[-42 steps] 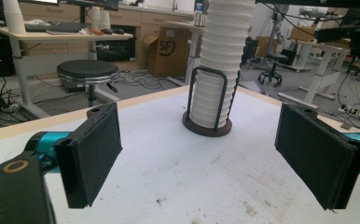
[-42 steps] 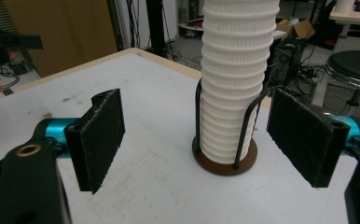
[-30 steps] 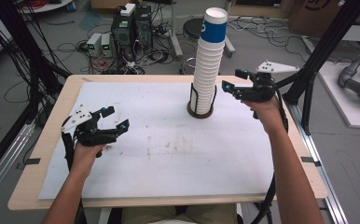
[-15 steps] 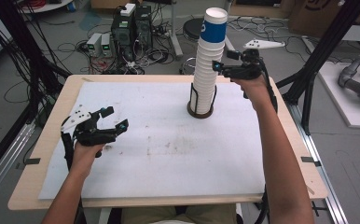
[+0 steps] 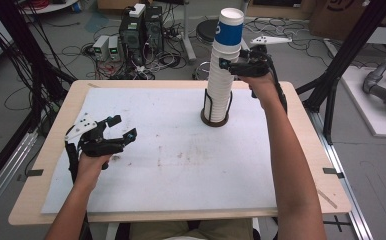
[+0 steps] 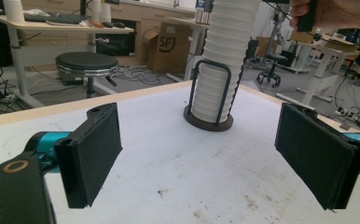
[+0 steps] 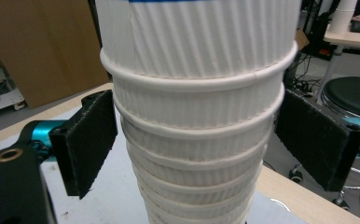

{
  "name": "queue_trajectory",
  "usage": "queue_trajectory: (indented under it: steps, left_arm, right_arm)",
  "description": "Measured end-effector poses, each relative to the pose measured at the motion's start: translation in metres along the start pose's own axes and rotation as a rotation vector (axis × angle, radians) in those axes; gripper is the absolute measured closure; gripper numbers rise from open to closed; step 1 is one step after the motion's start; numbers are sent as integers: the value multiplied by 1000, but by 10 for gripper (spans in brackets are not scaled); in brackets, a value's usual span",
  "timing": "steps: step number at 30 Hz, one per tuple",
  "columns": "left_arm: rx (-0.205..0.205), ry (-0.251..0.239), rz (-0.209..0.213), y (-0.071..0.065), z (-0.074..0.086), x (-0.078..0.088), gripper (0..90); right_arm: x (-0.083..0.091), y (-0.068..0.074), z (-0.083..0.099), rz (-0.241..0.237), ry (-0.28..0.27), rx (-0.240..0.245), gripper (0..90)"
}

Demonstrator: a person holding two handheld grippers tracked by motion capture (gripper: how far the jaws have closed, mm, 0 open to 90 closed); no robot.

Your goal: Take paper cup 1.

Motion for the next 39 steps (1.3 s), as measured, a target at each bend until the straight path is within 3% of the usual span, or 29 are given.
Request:
queue_trajectory:
  steps: [7, 17, 20, 21, 22, 23, 24, 25, 26, 27, 29, 30, 33, 34, 36, 39]
  left_arm:
    - [1, 16, 10, -2, -1, -2, 143]
    - [-4, 1, 48, -2, -30, -16, 143]
    - [-17, 3, 88, -3, -52, -29, 143]
    - [-17, 3, 88, -3, -52, -29, 143]
    - [-14, 2, 108, -3, -64, -37, 143]
    - [-14, 2, 108, -3, -64, -37, 143]
    - [-24, 6, 127, -3, -77, -45, 143]
    - [-24, 6, 127, -3, -77, -45, 143]
    - [-42, 4, 135, -3, -92, -53, 142]
    - [-42, 4, 135, -3, -92, -53, 142]
    - [-51, -2, 149, -4, -110, -62, 142]
    - [-64, -12, 165, -5, -128, -72, 142]
    - [-74, -16, 191, -6, -138, -79, 142]
    - [-71, -24, 223, -7, -151, -89, 142]
    - [-61, -25, 252, -7, -159, -100, 142]
    - [-75, -12, 254, -8, -165, -111, 142]
  right_arm:
    - [-4, 2, -1, 9, -1, 3, 143]
    - [-3, 4, -2, 15, 8, 13, 152]
    - [-1, 2, -1, 11, 13, 5, 153]
    - [-1, 2, -1, 11, 13, 5, 153]
    - [-1, 3, -1, 11, 13, 11, 153]
    - [-1, 3, -1, 11, 14, 12, 153]
    - [-1, 3, -1, 9, 15, 13, 153]
    - [-1, 3, -1, 9, 16, 14, 154]
    - [-1, 3, -1, 9, 17, 13, 153]
    - [-1, 2, -1, 10, 17, 14, 154]
    - [-1, 2, -1, 9, 18, 15, 154]
    - [-1, 2, -2, 7, 21, 22, 154]
    - [-1, 2, -2, 8, 26, 22, 154]
    - [-1, 2, -2, 7, 26, 20, 153]
    - [-1, 2, -2, 6, 26, 19, 153]
    - [-1, 2, -2, 7, 25, 22, 153]
Point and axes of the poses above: each handheld gripper's, and its own axes: x roughly backward along the jaws, z roughly out of its underside, y roughly to its left, the point moved 3 cm from there along -x, roughly forward along the jaws, and after that the axes turned 1 degree about -x, right-handed, at the moved point
